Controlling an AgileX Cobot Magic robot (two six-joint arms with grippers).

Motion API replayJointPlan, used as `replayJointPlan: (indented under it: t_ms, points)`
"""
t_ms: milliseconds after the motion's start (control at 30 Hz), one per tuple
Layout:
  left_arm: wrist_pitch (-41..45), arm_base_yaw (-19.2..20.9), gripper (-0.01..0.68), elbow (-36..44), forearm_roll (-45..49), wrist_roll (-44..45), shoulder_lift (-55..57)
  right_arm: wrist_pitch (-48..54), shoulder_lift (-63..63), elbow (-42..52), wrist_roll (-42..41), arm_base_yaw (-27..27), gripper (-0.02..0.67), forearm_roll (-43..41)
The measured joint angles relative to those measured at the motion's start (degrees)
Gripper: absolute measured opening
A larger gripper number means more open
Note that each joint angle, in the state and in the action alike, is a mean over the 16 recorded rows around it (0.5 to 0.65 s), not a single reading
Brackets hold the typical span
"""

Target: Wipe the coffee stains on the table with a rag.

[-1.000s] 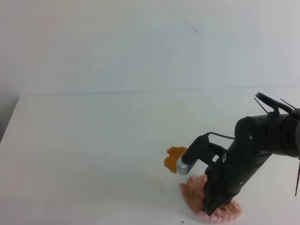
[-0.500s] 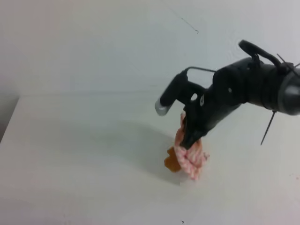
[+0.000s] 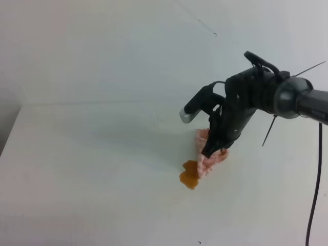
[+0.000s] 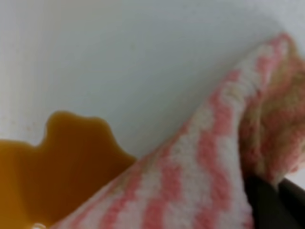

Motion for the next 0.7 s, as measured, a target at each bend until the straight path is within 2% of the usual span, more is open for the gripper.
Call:
replayJointPlan:
  t_ms: [233,467,700]
  points:
    - [0.0,0.0,-0.001,0.0,0.0,0.0,0.0,1.0,3.2,-0.2,-3.1,0.8,0.001,7.7]
    - [0.0,0.0,-0.001,0.0,0.0,0.0,0.0,4.0,4.4,-0.2,-6.4,4.0,0.001,13.7]
    - [0.0,0.0,-0.001,0.0,0.0,0.0,0.0,10.7,4.8,-0.2,-4.4,8.7,0.001,9.0]
